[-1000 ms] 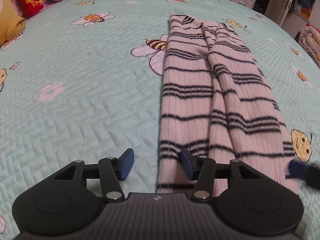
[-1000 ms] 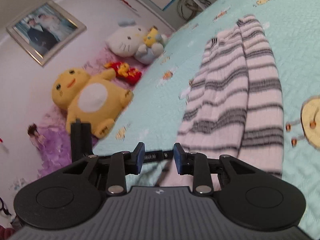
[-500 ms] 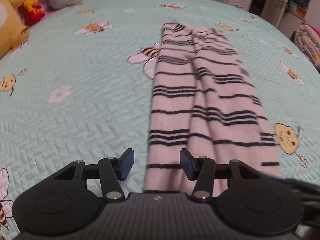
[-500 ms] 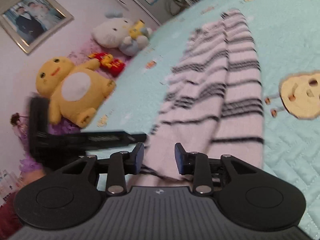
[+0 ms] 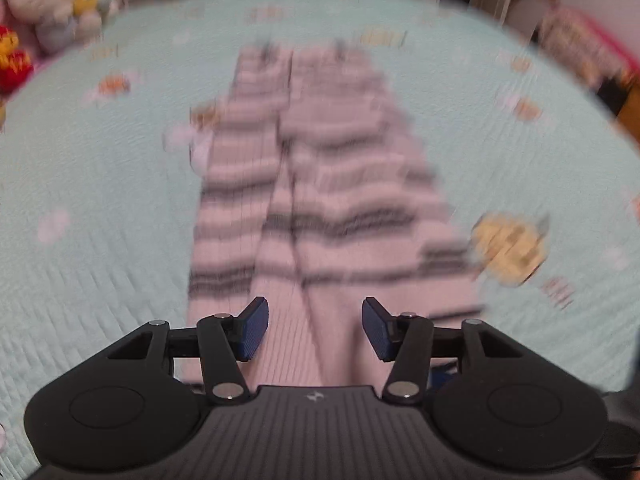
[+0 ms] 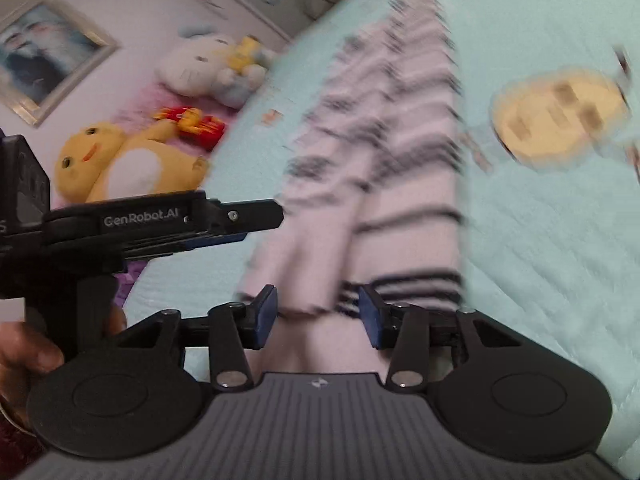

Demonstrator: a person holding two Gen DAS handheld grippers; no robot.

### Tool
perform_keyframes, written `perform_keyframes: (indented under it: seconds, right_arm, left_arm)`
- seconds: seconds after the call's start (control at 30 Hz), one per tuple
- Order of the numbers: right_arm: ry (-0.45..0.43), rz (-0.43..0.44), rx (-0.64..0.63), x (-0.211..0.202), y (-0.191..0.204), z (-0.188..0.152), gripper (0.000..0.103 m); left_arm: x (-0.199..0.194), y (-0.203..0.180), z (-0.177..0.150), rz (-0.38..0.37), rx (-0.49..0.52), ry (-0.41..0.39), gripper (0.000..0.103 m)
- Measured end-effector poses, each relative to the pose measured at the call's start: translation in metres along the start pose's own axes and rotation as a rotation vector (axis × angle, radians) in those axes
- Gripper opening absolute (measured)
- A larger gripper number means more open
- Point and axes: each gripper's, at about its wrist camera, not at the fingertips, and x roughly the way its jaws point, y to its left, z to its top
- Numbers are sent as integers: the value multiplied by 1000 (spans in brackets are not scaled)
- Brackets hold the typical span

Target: Fold clothes

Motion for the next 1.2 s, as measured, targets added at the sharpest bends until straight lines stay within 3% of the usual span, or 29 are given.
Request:
perform_keyframes:
  seconds: [0.07, 0.27, 0.43, 0.5, 0.57, 0.77, 0.9, 1.0, 1.07, 1.2]
  right_arm:
    - [-8, 32, 47, -3, -8, -1, 40]
    - [-55, 53, -22, -33, 9, 4, 41]
    - [-105, 41, -40, -18, 9, 17, 41]
    - [-58, -13, 54, -4, -11, 22, 39]
    - [-48, 4, 111, -4, -23, 21, 34]
    - [-99, 45, 77, -18, -6, 32, 35]
    - [-77, 109, 76, 6, -1, 48, 35]
    - [5, 49, 156, 33, -18, 49, 30]
    - [-3, 56, 174, 33, -22, 45, 26]
    - [-24, 63, 161, 18, -15, 43, 30]
  left_arm:
    - [11, 6, -9, 2, -17, 0, 59]
    - [11, 10, -12, -25, -7, -28, 59]
    - [10, 13, -15, -36, -17, -42, 59]
    - [8, 12, -15, -36, -18, -41, 59]
    - [9, 11, -15, -31, -16, -39, 60]
    - [9, 12, -17, -35, -19, -49, 61]
    - [9, 12, -16, -37, -21, -47, 61]
    - [10, 12, -16, -39, -18, -44, 62]
    - [9, 13, -16, -45, -20, -46, 62]
    - [9, 16, -15, -58, -36, -45, 64]
